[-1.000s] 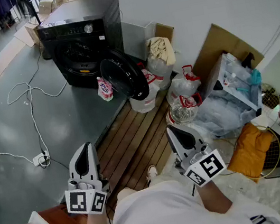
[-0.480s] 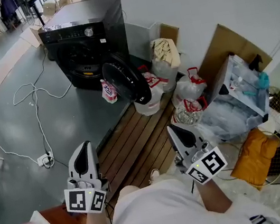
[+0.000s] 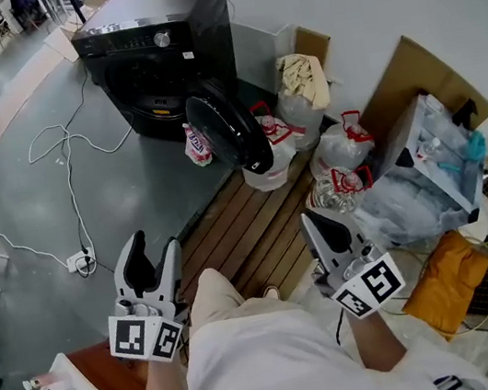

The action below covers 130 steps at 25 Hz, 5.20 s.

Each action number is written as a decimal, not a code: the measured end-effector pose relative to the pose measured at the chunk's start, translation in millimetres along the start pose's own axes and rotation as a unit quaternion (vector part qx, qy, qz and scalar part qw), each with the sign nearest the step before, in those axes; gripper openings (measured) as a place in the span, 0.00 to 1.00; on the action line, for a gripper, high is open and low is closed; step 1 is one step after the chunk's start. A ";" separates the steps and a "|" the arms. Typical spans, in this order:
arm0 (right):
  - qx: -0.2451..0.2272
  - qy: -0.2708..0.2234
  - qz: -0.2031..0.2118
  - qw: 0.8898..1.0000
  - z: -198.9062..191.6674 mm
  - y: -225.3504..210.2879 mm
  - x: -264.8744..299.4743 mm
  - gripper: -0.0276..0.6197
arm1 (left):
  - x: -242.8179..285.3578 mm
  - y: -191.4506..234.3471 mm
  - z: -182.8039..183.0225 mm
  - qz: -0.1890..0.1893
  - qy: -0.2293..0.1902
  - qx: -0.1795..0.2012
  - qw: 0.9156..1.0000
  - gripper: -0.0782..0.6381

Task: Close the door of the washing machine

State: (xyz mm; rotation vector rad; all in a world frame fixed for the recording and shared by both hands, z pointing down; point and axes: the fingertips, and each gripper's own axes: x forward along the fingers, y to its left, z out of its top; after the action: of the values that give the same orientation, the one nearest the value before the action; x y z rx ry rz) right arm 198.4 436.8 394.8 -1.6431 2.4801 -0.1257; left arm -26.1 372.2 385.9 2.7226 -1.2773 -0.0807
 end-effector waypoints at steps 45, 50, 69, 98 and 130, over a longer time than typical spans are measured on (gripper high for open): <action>0.024 0.064 -0.147 0.987 63.9 -192.3 281.4 0.03 | 430.1 93.2 -149.7 -0.077 0.307 -0.013 0.948 0.69; 0.028 0.071 -0.140 0.987 54.1 -211.9 294.2 0.03 | 461.4 94.9 -177.3 -0.045 0.333 -0.017 0.942 0.69; 0.069 0.131 -0.092 0.985 -1.3 -268.6 352.2 0.03 | 506.6 90.0 -241.2 0.037 0.376 -0.094 0.921 0.69; 0.052 0.170 -0.033 0.984 -31.2 -192.1 423.1 0.03 | 420.3 155.6 -230.9 0.001 0.377 -0.165 0.911 0.57; 0.017 0.172 0.021 0.985 -27.9 -50.1 522.4 0.03 | 327.9 368.5 -196.1 0.046 0.373 -0.006 0.927 0.31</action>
State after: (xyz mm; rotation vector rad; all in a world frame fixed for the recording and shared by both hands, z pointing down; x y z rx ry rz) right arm 39.3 -64.0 383.3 -1.6761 2.7381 -0.4818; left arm -76.4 -93.7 635.2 2.2788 -1.1276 0.8610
